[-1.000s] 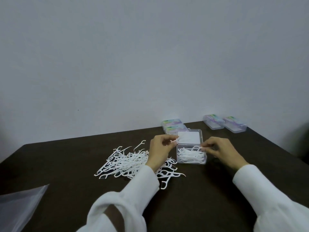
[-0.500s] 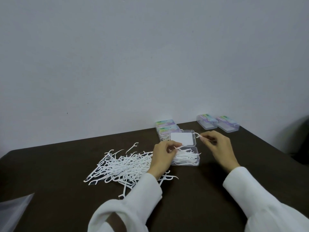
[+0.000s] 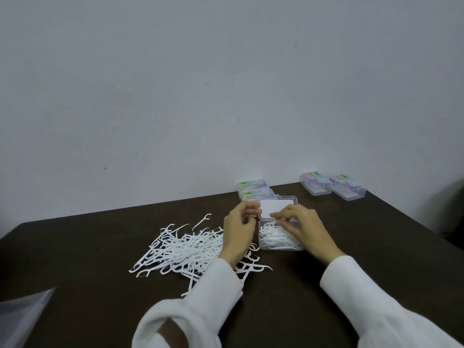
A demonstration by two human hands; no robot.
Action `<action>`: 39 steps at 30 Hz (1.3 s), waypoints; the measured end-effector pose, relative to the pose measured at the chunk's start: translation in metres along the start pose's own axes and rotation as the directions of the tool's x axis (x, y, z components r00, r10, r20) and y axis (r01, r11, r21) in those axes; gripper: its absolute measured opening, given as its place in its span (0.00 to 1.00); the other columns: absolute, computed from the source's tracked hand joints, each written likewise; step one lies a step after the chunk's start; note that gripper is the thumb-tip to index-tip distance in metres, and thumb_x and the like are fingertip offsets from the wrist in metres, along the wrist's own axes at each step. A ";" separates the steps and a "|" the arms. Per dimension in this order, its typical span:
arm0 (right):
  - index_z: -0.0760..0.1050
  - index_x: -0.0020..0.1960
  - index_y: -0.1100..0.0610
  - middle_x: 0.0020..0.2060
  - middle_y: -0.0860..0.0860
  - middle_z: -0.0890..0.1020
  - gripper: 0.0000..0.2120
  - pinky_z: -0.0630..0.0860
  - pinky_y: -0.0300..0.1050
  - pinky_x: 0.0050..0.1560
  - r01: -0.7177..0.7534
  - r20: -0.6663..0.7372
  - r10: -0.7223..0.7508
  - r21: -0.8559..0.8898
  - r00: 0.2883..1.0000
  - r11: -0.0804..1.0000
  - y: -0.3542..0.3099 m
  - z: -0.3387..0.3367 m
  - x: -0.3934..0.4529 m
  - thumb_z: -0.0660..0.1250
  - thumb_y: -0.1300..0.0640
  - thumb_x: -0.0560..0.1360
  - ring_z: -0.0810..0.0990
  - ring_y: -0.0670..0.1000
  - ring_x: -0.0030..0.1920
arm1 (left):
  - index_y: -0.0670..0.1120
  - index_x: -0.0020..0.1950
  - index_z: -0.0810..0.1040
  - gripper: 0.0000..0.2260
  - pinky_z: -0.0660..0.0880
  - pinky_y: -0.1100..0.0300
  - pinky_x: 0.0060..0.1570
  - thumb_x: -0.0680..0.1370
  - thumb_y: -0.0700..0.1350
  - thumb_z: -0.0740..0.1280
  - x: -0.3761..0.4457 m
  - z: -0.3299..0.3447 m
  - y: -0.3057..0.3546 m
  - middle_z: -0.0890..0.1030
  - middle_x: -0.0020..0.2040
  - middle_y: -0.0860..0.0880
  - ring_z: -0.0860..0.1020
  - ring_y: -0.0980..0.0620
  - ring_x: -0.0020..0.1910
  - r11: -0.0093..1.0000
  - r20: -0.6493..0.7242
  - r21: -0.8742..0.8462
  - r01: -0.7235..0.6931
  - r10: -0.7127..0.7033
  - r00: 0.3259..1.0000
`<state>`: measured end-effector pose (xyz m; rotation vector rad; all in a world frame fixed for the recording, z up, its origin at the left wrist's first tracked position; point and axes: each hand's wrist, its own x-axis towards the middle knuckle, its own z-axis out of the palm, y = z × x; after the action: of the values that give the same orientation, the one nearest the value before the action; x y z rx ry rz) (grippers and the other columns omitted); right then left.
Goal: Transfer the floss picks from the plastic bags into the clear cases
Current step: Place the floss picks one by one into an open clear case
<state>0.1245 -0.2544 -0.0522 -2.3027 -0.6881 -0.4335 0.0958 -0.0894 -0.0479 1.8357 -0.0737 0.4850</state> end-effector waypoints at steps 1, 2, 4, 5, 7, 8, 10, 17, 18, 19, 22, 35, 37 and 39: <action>0.80 0.56 0.47 0.48 0.43 0.80 0.11 0.73 0.50 0.58 0.003 0.007 -0.003 -0.002 1.000 1.000 0.000 0.001 0.000 0.68 0.53 0.74 0.77 0.43 0.49 | 0.46 0.50 0.79 0.15 0.74 0.72 0.47 0.74 0.29 0.61 0.000 0.000 -0.001 0.82 0.44 0.52 0.80 0.60 0.46 1.000 0.002 0.008 0.000 0.000 1.000; 0.80 0.55 0.47 0.48 0.43 0.80 0.11 0.73 0.51 0.59 -0.005 0.002 0.005 0.003 1.000 1.000 0.000 0.000 -0.001 0.68 0.53 0.74 0.77 0.43 0.50 | 0.46 0.50 0.79 0.14 0.73 0.72 0.48 0.75 0.30 0.61 0.000 0.000 -0.001 0.83 0.45 0.52 0.80 0.60 0.46 1.000 0.011 0.015 0.000 -0.001 1.000; 0.79 0.53 0.46 0.49 0.43 0.79 0.09 0.74 0.48 0.57 -0.048 -0.035 0.048 0.020 0.998 0.999 0.001 -0.005 -0.002 0.68 0.55 0.74 0.76 0.42 0.49 | 0.46 0.50 0.81 0.12 0.72 0.74 0.48 0.76 0.32 0.63 -0.001 0.000 -0.001 0.83 0.47 0.53 0.79 0.64 0.46 0.999 0.040 0.035 0.003 -0.004 0.999; 0.79 0.52 0.46 0.48 0.44 0.79 0.09 0.75 0.46 0.55 -0.078 -0.064 0.080 0.036 0.995 0.996 0.002 -0.008 -0.002 0.67 0.57 0.74 0.76 0.42 0.48 | 0.46 0.51 0.81 0.12 0.72 0.75 0.48 0.76 0.33 0.63 -0.001 0.000 -0.002 0.82 0.47 0.54 0.78 0.66 0.46 0.999 0.062 0.050 0.001 -0.004 0.998; 0.78 0.50 0.47 0.47 0.46 0.79 0.09 0.76 0.41 0.51 -0.139 -0.111 0.146 0.071 0.983 0.988 0.005 -0.018 -0.004 0.67 0.60 0.74 0.77 0.43 0.47 | 0.47 0.53 0.82 0.11 0.71 0.75 0.49 0.76 0.35 0.65 -0.002 0.001 -0.002 0.81 0.49 0.56 0.77 0.65 0.48 0.996 0.122 0.090 -0.015 0.003 0.993; 0.78 0.49 0.48 0.46 0.47 0.79 0.08 0.75 0.37 0.49 -0.167 -0.112 0.177 0.089 0.978 0.982 0.007 -0.023 -0.005 0.68 0.60 0.73 0.76 0.43 0.46 | 0.48 0.54 0.82 0.10 0.71 0.73 0.50 0.77 0.37 0.65 -0.003 0.001 -0.003 0.81 0.50 0.56 0.77 0.64 0.50 0.993 0.152 0.115 -0.026 0.008 0.988; 0.78 0.47 0.49 0.44 0.47 0.79 0.07 0.71 0.31 0.43 -0.232 -0.017 0.237 0.134 0.971 0.963 0.010 -0.035 -0.009 0.69 0.60 0.72 0.76 0.43 0.44 | 0.49 0.55 0.81 0.10 0.70 0.75 0.52 0.77 0.39 0.66 -0.005 0.002 -0.003 0.79 0.52 0.58 0.75 0.63 0.52 0.984 0.191 0.171 -0.055 0.021 0.981; 0.80 0.47 0.50 0.40 0.49 0.81 0.07 0.73 0.30 0.37 -0.352 0.286 0.297 0.164 0.911 0.922 0.014 -0.044 -0.013 0.72 0.58 0.70 0.77 0.44 0.37 | 0.48 0.55 0.82 0.10 0.69 0.71 0.53 0.77 0.38 0.67 -0.004 0.001 -0.007 0.80 0.54 0.55 0.73 0.62 0.53 0.954 0.220 0.289 -0.079 0.014 0.975; 0.80 0.47 0.51 0.39 0.49 0.81 0.06 0.72 0.30 0.35 -0.348 0.262 0.297 0.178 0.918 0.921 0.014 -0.044 -0.013 0.72 0.58 0.70 0.77 0.43 0.36 | 0.48 0.55 0.82 0.10 0.69 0.70 0.54 0.77 0.38 0.67 -0.003 0.001 -0.007 0.80 0.55 0.54 0.73 0.62 0.54 0.951 0.220 0.298 -0.079 0.013 0.976; 0.81 0.46 0.51 0.38 0.49 0.81 0.06 0.72 0.30 0.35 -0.338 0.229 0.295 0.182 0.928 0.923 0.013 -0.043 -0.013 0.72 0.58 0.70 0.77 0.43 0.36 | 0.48 0.55 0.82 0.10 0.68 0.71 0.53 0.77 0.38 0.67 -0.003 0.001 -0.008 0.81 0.56 0.54 0.74 0.61 0.54 0.951 0.219 0.300 -0.080 0.013 0.976; 0.82 0.45 0.50 0.37 0.49 0.81 0.06 0.72 0.30 0.36 -0.289 0.135 0.266 0.199 0.954 0.936 0.012 -0.042 -0.013 0.73 0.58 0.69 0.76 0.44 0.35 | 0.48 0.55 0.82 0.10 0.70 0.67 0.54 0.77 0.39 0.67 -0.003 0.002 -0.008 0.80 0.56 0.53 0.74 0.59 0.54 0.949 0.225 0.304 -0.085 0.015 0.974; 0.82 0.46 0.51 0.45 0.49 0.83 0.06 0.73 0.34 0.46 -0.219 -0.035 0.255 0.412 0.966 0.884 0.008 -0.040 -0.008 0.71 0.60 0.71 0.79 0.46 0.48 | 0.47 0.51 0.84 0.09 0.70 0.67 0.55 0.77 0.38 0.66 -0.001 0.002 -0.010 0.81 0.55 0.52 0.75 0.59 0.53 0.943 0.243 0.306 -0.132 0.057 0.968; 0.81 0.47 0.51 0.45 0.48 0.83 0.07 0.72 0.35 0.46 -0.203 -0.109 0.276 0.437 0.955 0.876 0.008 -0.043 -0.007 0.70 0.60 0.72 0.79 0.44 0.48 | 0.47 0.51 0.84 0.08 0.70 0.64 0.57 0.77 0.38 0.66 -0.001 0.002 -0.011 0.81 0.55 0.53 0.75 0.58 0.54 0.944 0.247 0.299 -0.137 0.062 0.967; 0.80 0.46 0.50 0.43 0.47 0.82 0.07 0.72 0.36 0.46 -0.196 -0.164 0.299 0.458 0.940 0.867 0.009 -0.045 -0.007 0.70 0.61 0.72 0.79 0.44 0.47 | 0.48 0.51 0.84 0.08 0.69 0.64 0.58 0.76 0.40 0.67 -0.002 0.003 -0.010 0.81 0.55 0.53 0.75 0.58 0.55 0.943 0.250 0.303 -0.141 0.064 0.966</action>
<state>0.1192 -0.2942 -0.0283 -1.8438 -0.3216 -0.3722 0.0976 -0.0890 -0.0585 2.2118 -0.2698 0.3626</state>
